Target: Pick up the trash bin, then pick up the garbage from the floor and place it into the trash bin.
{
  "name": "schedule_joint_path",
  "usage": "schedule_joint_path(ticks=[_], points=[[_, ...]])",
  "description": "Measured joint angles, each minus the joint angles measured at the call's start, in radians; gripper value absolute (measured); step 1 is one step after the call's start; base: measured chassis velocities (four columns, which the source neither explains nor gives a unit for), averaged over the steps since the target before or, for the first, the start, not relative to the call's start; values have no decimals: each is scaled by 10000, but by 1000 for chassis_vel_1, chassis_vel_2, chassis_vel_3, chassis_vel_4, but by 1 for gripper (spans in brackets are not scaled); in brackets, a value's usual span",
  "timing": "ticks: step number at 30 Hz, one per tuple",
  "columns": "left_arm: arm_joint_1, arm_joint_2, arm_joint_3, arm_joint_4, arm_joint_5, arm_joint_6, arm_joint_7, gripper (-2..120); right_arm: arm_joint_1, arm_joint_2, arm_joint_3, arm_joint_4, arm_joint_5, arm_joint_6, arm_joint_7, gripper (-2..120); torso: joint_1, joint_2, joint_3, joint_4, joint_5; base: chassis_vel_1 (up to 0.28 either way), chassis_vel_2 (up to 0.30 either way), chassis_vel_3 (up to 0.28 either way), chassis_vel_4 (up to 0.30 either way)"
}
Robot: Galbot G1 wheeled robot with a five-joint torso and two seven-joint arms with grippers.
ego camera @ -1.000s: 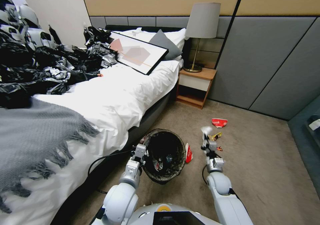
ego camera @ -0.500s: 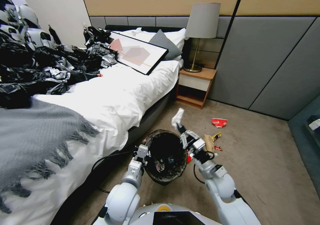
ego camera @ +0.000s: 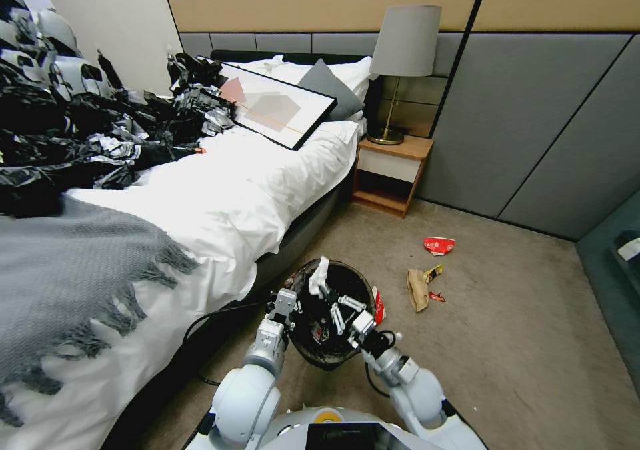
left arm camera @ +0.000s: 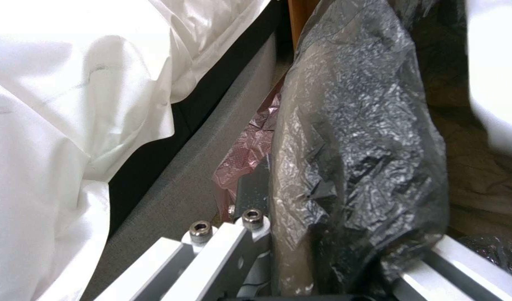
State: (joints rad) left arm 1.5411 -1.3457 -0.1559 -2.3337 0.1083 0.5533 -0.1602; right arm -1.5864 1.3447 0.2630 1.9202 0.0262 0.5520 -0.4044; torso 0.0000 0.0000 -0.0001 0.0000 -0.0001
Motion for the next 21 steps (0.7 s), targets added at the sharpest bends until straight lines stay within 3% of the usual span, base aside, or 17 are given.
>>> schedule_joint_path(ticks=[10,21], points=[[-35,5,-22,-7,-29,-14,3,1,102,164,247,-467,-80,128,34,4,0,0,1,0,0,0,0,0,0],[12,-19,-65,-35,-46,-31,-3,1,282,147,620,-373,-9,99,51,45,0,0,0,1,1,0,0,0,0]])
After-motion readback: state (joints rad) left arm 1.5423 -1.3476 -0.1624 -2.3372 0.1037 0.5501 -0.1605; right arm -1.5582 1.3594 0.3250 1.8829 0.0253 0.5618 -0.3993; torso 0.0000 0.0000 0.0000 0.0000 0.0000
